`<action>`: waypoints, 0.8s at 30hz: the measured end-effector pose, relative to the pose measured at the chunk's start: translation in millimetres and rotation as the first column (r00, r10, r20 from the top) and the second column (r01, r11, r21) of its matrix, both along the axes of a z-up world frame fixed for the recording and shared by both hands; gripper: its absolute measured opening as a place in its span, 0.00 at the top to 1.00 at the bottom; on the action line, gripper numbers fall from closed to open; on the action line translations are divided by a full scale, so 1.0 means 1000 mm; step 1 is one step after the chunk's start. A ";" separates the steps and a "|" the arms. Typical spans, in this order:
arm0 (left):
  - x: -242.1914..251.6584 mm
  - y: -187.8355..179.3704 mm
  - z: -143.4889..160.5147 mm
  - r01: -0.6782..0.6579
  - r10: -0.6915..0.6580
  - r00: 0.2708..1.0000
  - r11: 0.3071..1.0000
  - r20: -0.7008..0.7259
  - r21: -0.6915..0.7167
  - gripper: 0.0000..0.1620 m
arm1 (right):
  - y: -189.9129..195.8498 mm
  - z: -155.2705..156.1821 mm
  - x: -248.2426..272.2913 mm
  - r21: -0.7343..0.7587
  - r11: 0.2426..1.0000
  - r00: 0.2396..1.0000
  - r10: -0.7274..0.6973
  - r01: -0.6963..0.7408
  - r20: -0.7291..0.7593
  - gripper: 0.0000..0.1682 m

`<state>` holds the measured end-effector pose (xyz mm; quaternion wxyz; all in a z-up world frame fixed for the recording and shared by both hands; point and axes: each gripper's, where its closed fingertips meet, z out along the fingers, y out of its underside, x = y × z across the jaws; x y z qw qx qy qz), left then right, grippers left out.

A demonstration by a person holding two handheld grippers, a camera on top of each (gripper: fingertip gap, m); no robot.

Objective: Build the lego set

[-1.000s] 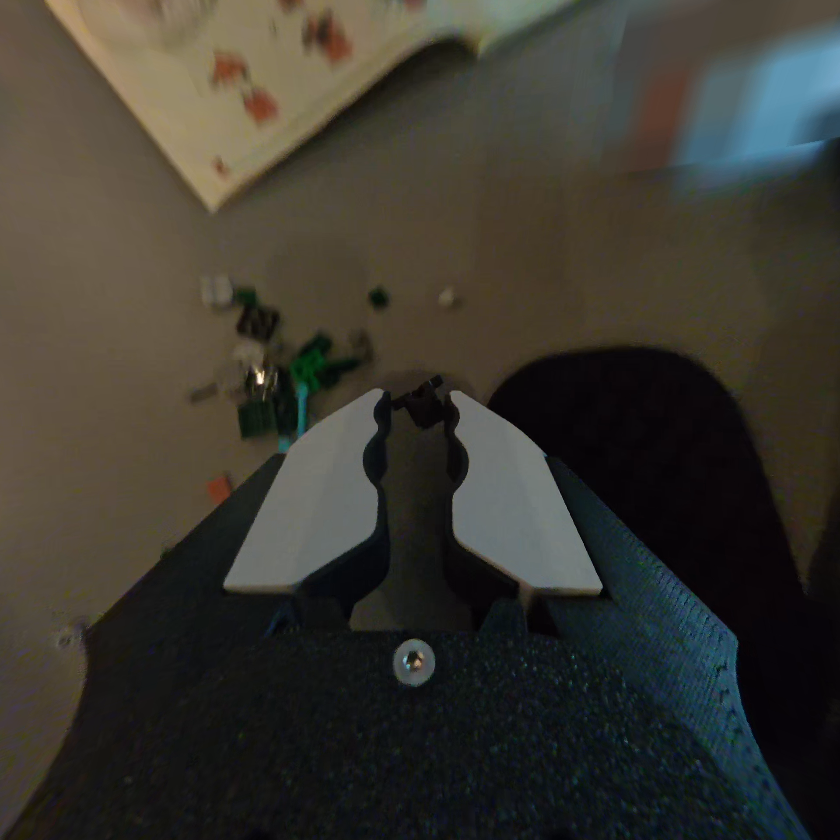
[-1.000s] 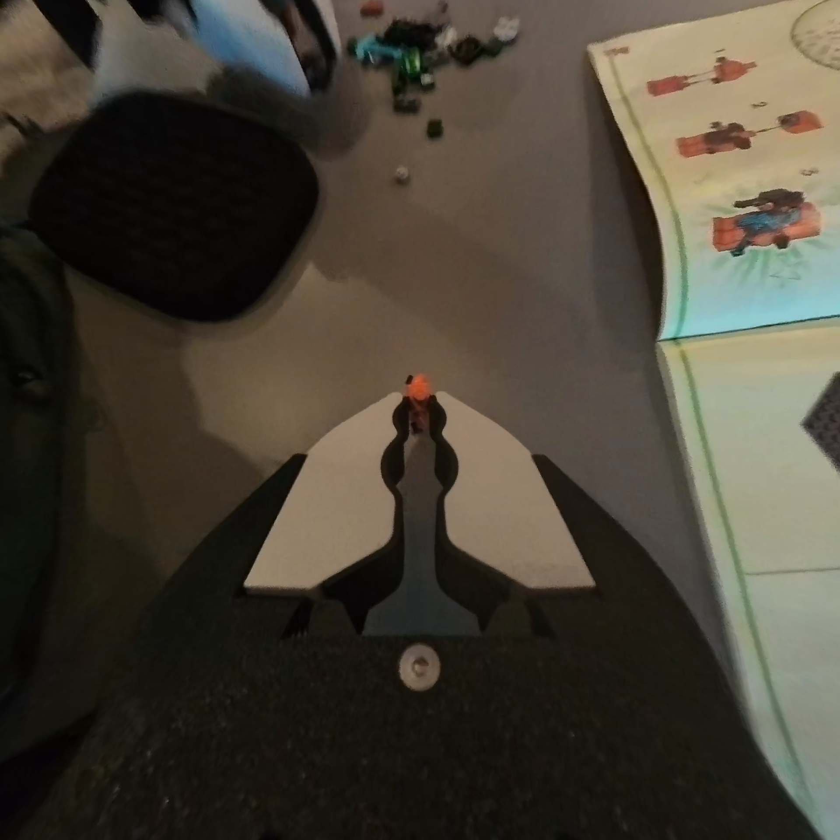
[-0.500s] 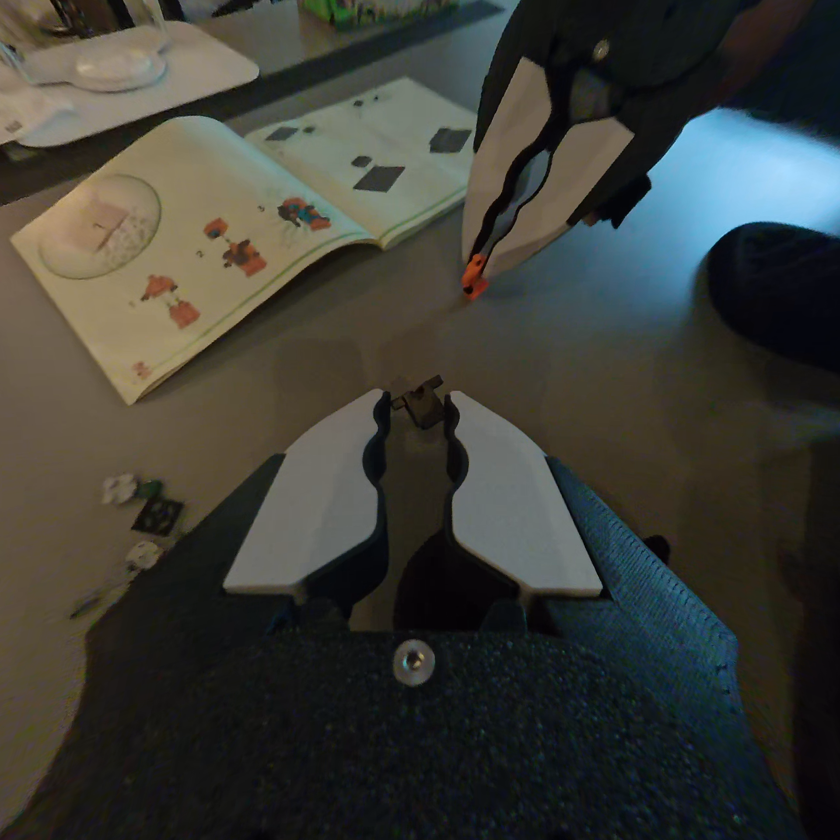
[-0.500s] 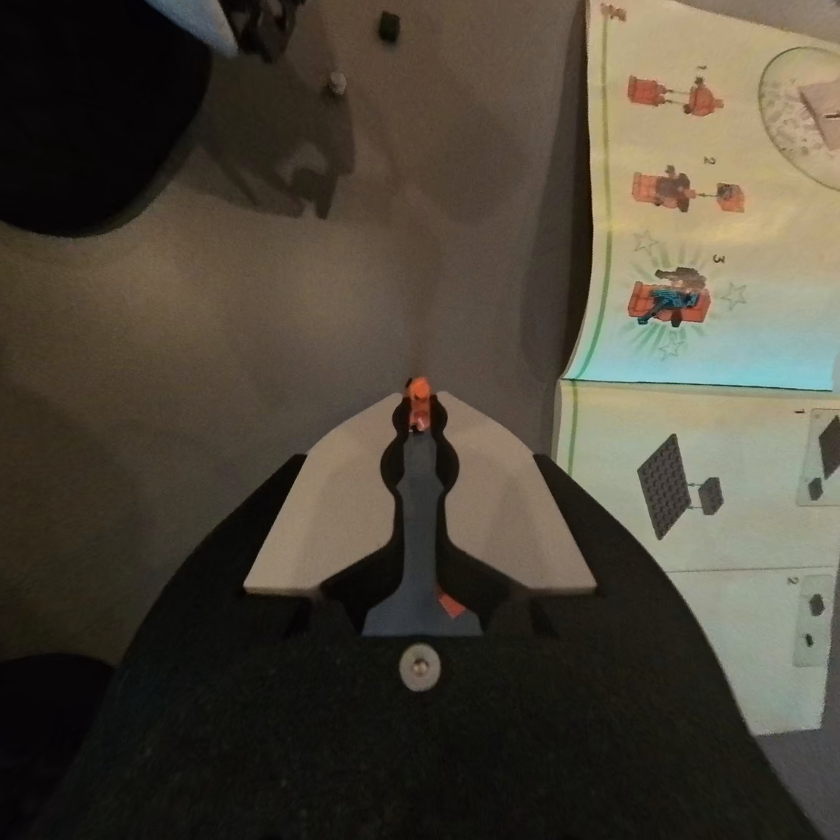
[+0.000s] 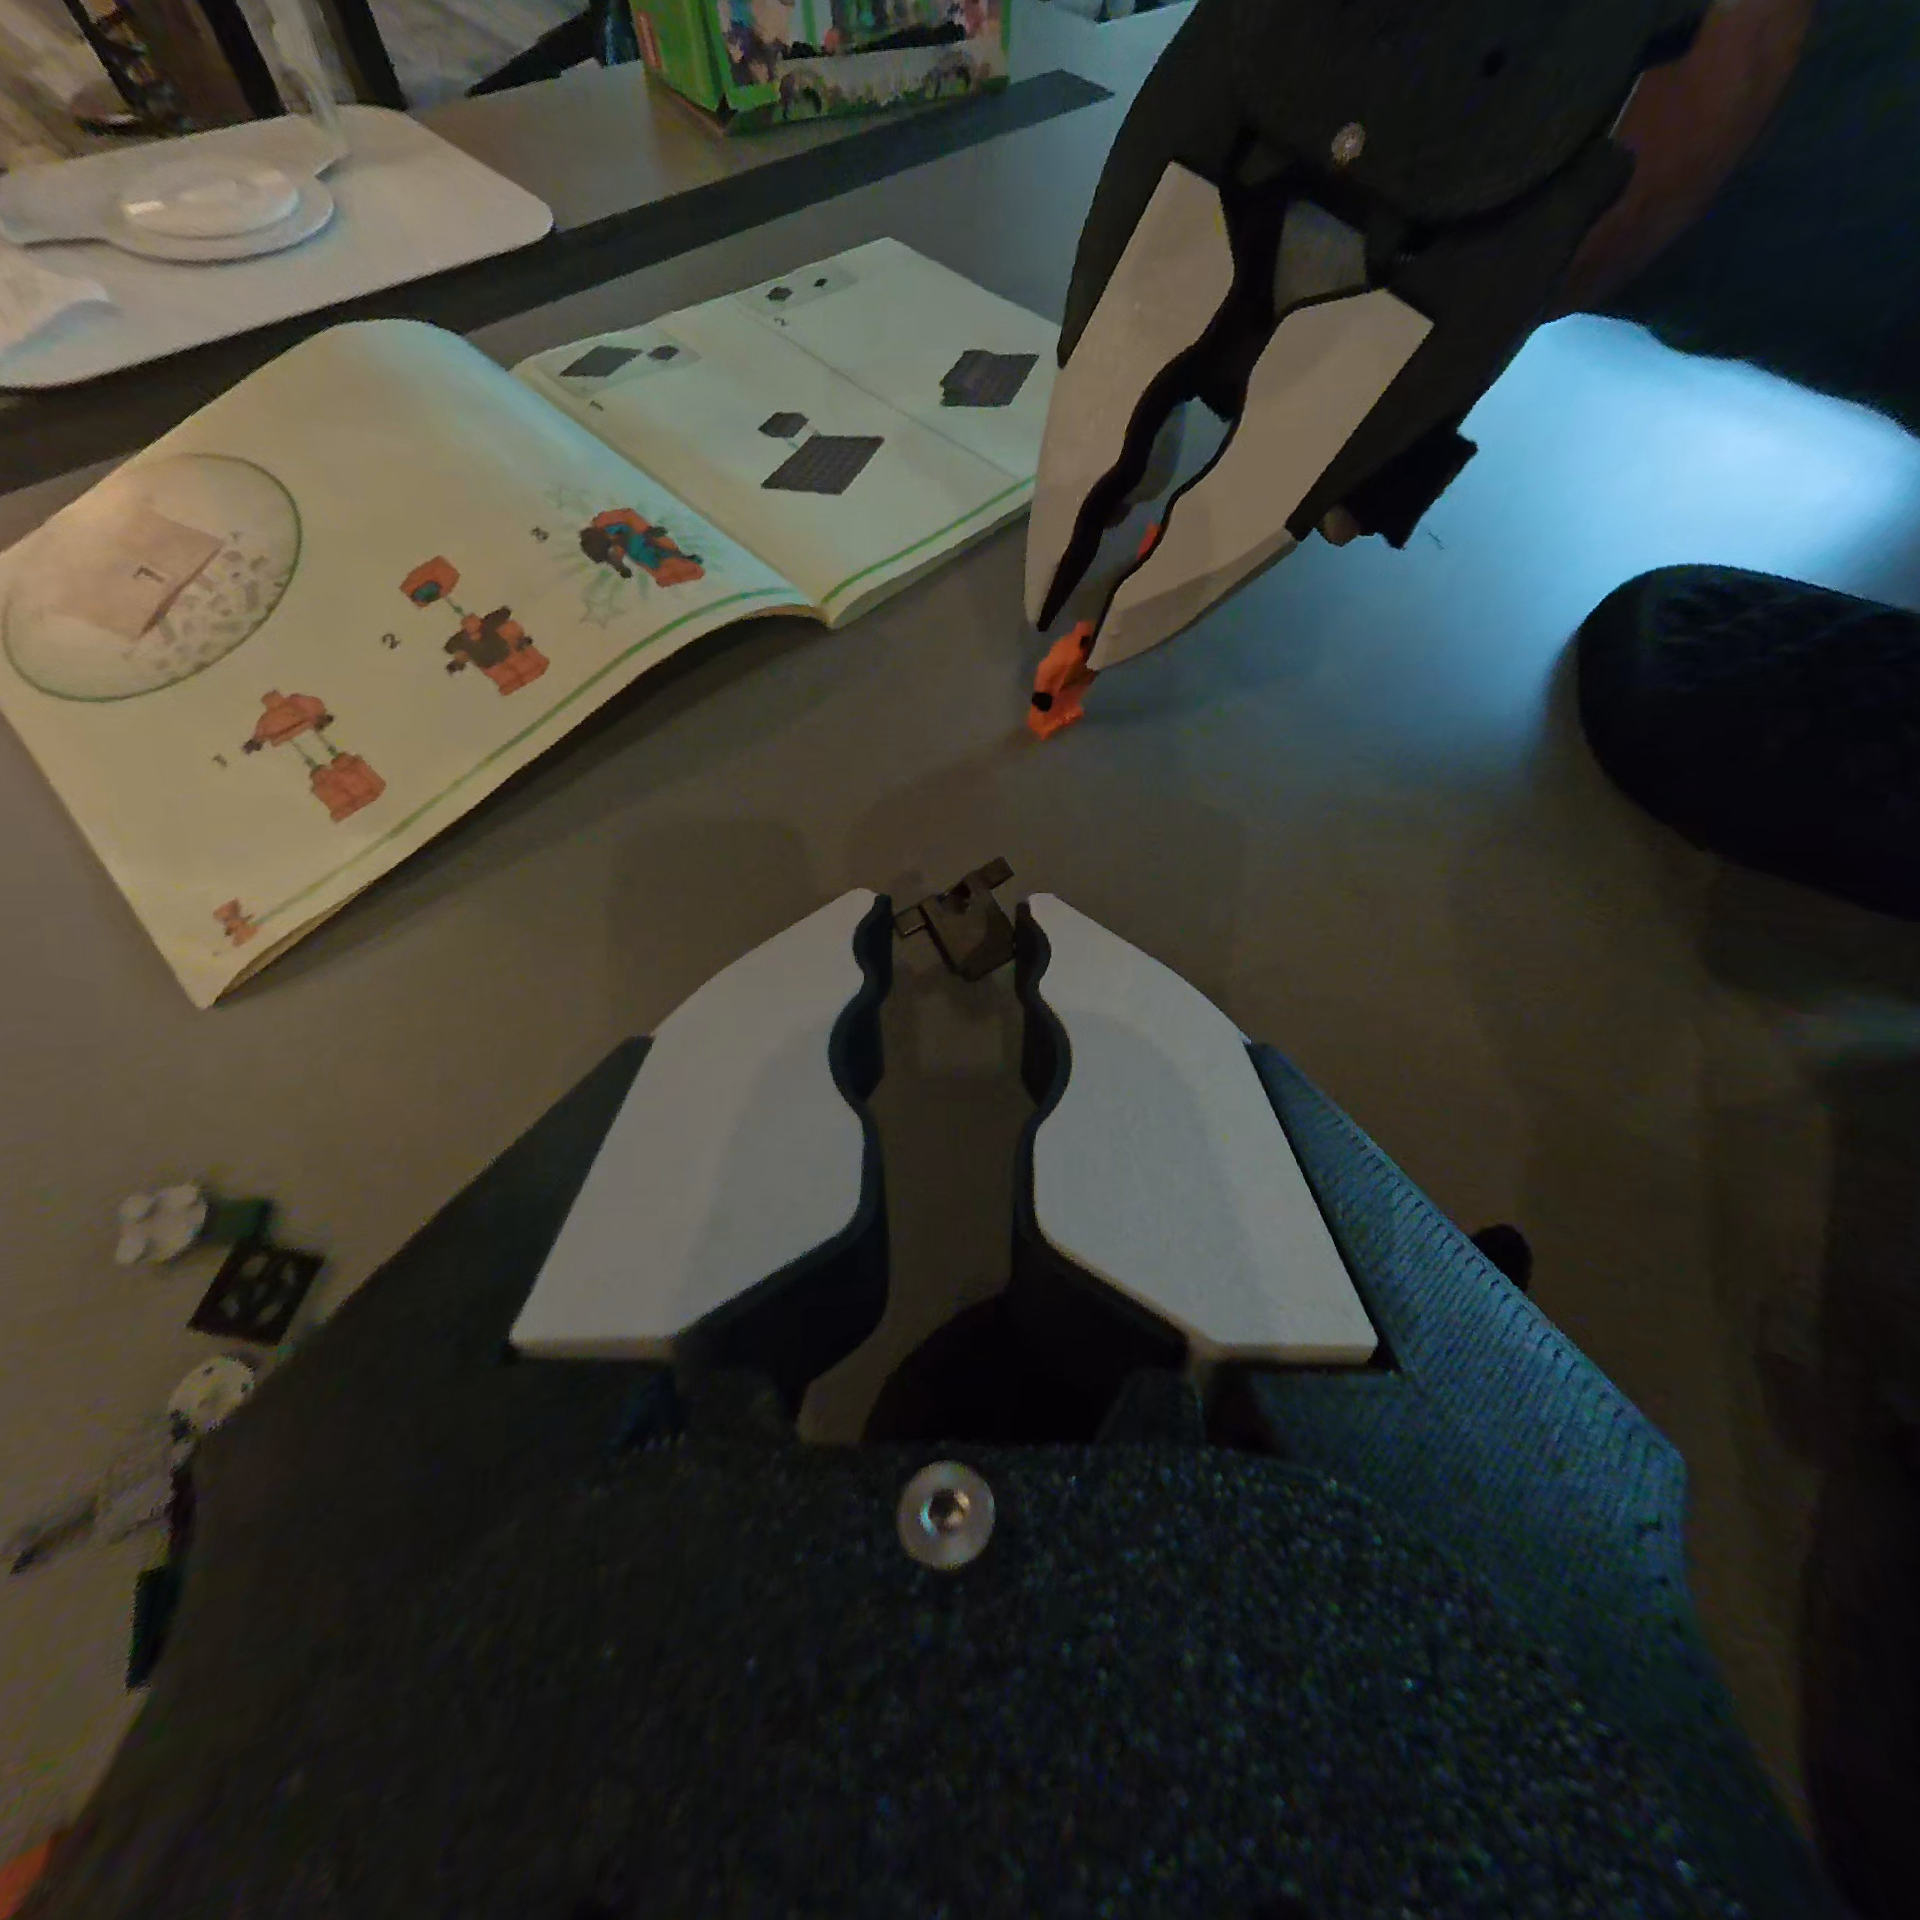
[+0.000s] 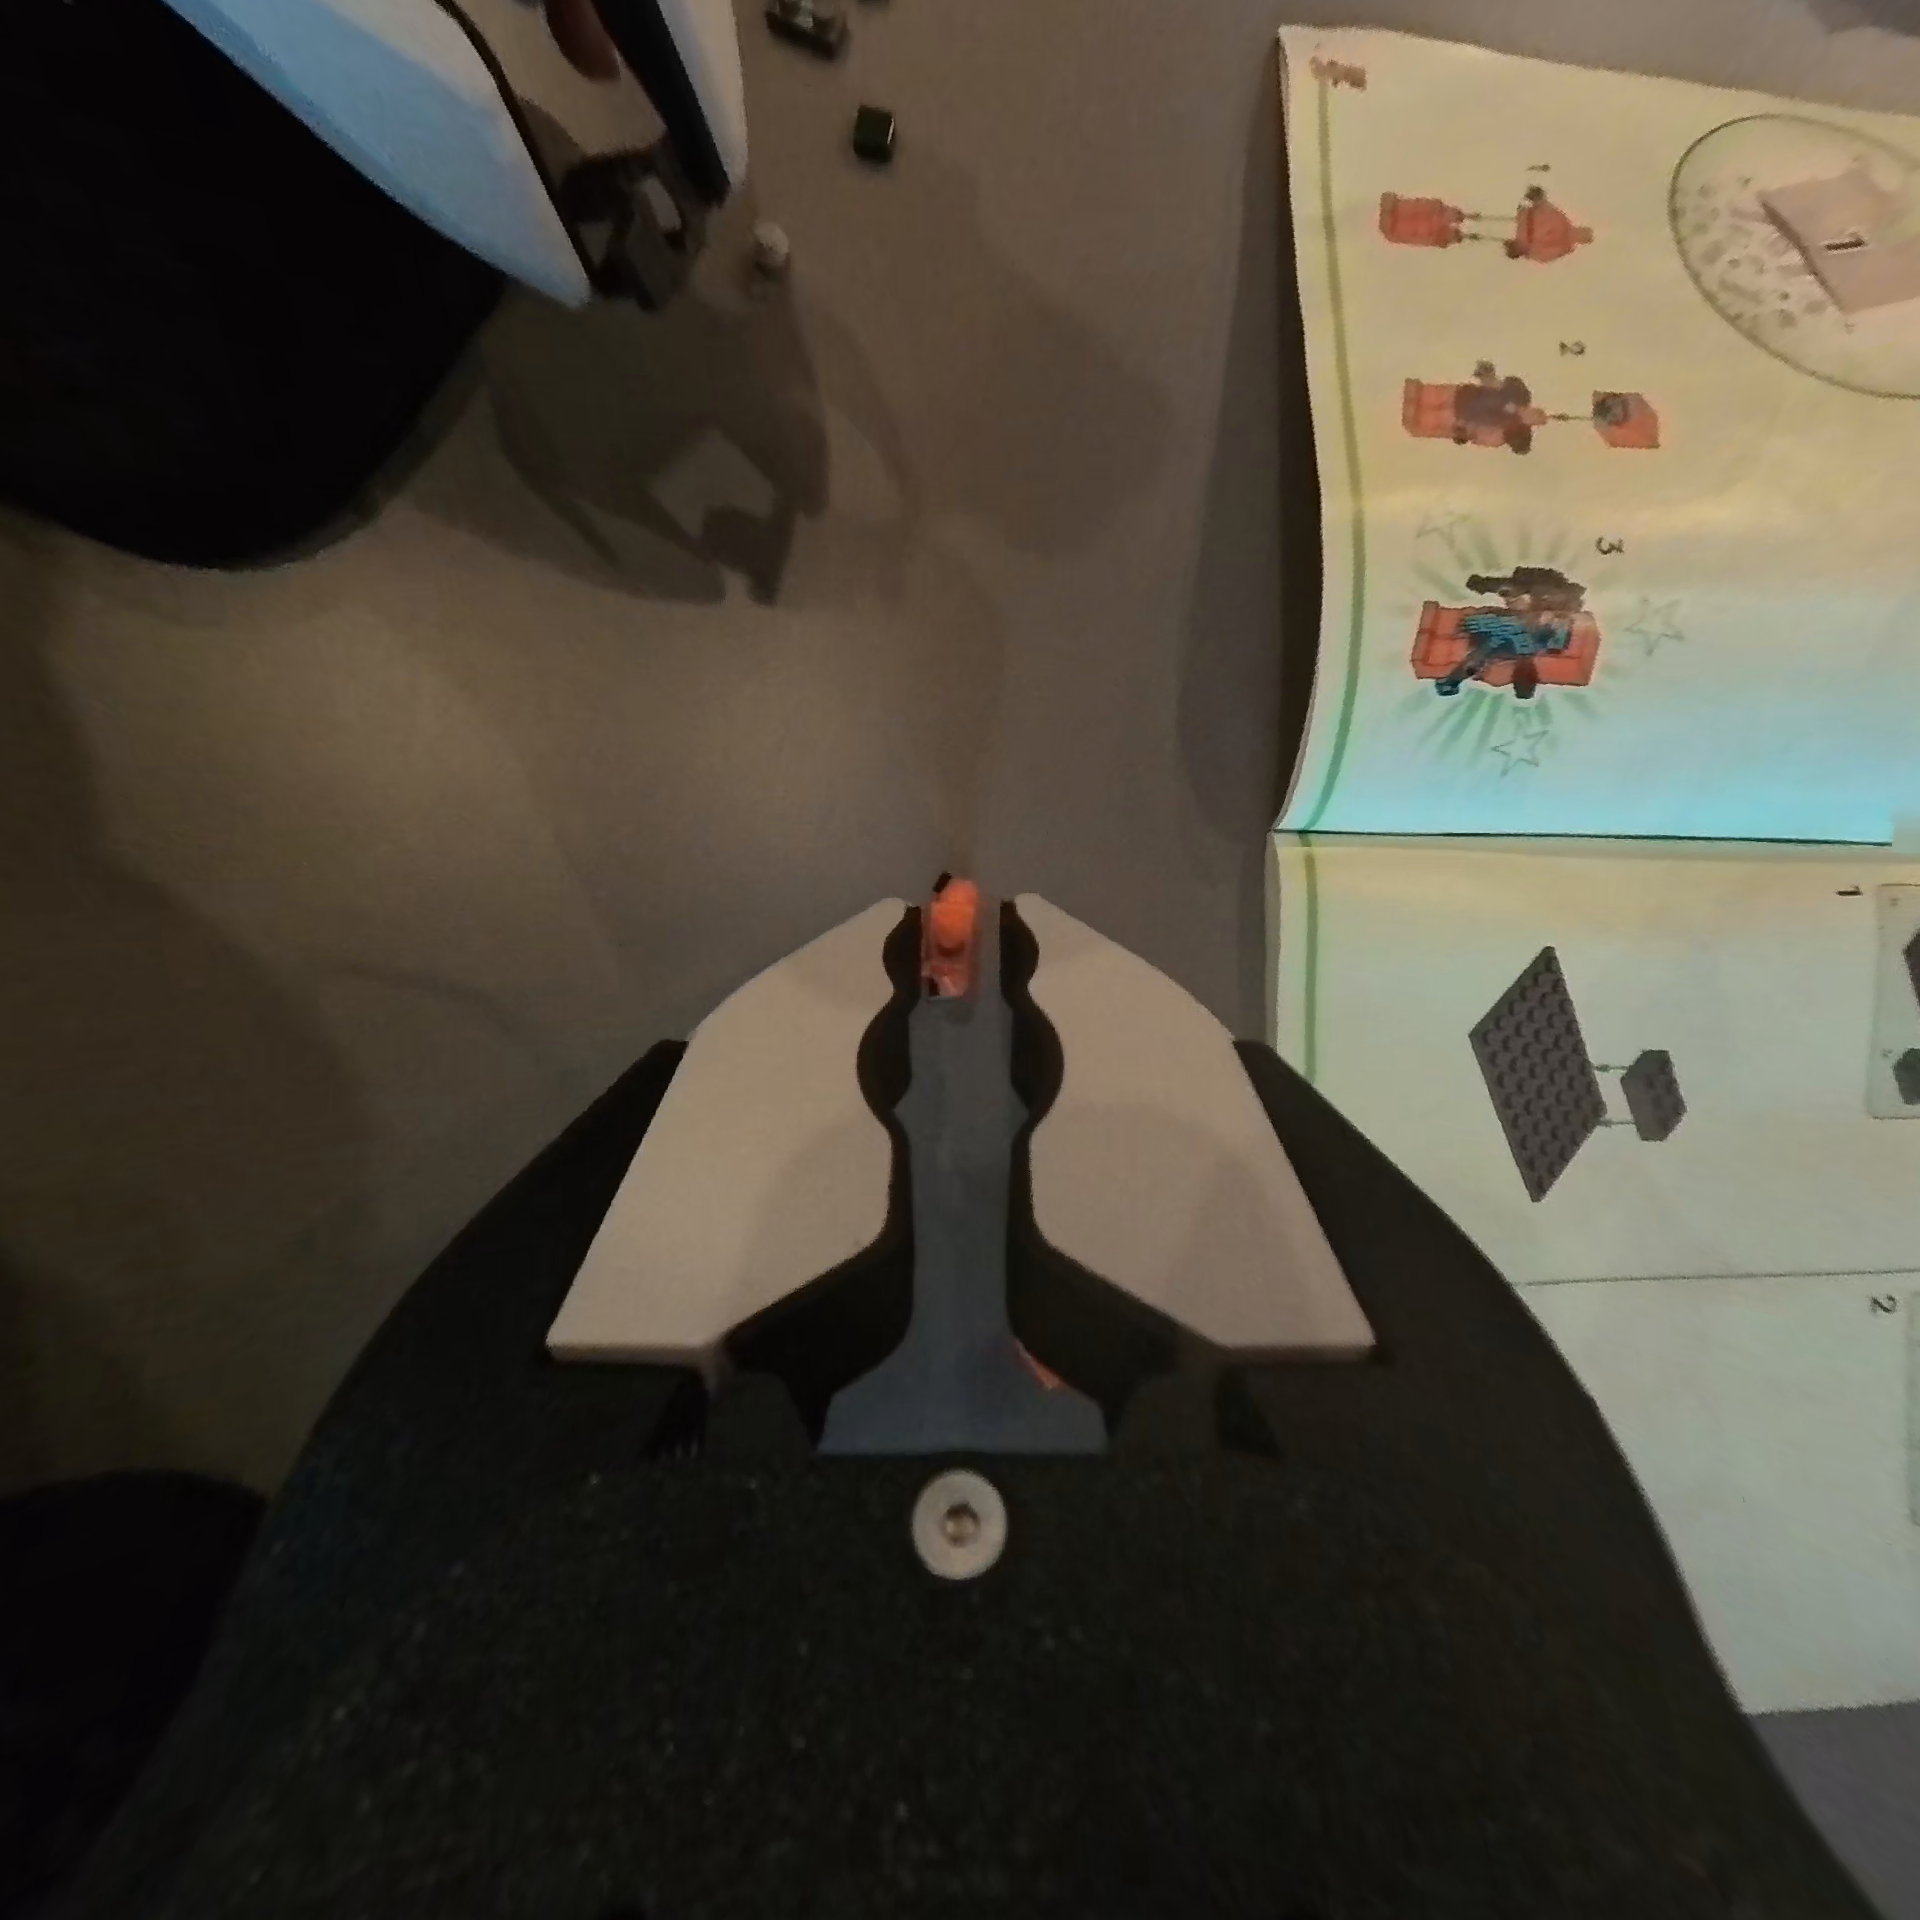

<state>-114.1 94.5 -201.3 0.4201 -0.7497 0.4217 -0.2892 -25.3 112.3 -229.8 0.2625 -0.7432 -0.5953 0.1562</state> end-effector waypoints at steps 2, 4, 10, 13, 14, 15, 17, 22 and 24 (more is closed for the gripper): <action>0.003 0.001 0.003 -0.001 0.001 1.000 1.000 0.007 0.015 0.86 | -0.001 0.007 0.000 -0.005 1.000 0.999 -0.007 0.007 -0.033 0.91; 0.007 0.001 0.008 -0.001 0.000 1.000 0.999 0.019 0.039 0.86 | -0.004 0.018 0.001 -0.016 1.000 0.996 -0.025 0.024 -0.087 0.91; 0.023 -0.005 0.020 0.018 -0.015 1.000 0.980 -0.016 0.198 0.86 | -0.034 0.065 -0.017 -0.274 0.957 0.892 -0.202 0.092 -0.405 0.89; 0.033 -0.013 0.030 0.038 -0.027 0.999 0.952 -0.041 0.303 0.86 | -0.045 0.068 -0.027 -0.460 0.882 0.809 -0.341 0.100 -0.479 0.85; 0.036 -0.016 0.032 0.049 -0.031 0.998 0.939 -0.057 0.341 0.86 | -0.048 0.068 -0.030 -0.509 0.856 0.780 -0.380 0.093 -0.497 0.85; 0.040 -0.020 0.033 0.063 -0.037 0.996 0.927 -0.078 0.370 0.86 | -0.051 0.070 -0.033 -0.551 0.831 0.753 -0.415 0.084 -0.511 0.84; 0.047 -0.028 0.032 0.093 -0.056 0.993 0.915 -0.105 0.392 0.86 | -0.054 0.070 -0.037 -0.607 0.791 0.723 -0.463 0.076 -0.512 0.83; 0.059 -0.040 0.025 0.134 -0.101 0.989 0.925 -0.110 0.354 0.86 | -0.061 0.057 -0.042 -0.673 0.734 0.747 -0.494 0.085 -0.444 0.83; 0.060 -0.041 0.025 0.140 -0.105 0.988 0.925 -0.115 0.352 0.86 | -0.064 0.052 -0.043 -0.684 0.725 0.768 -0.486 0.088 -0.417 0.86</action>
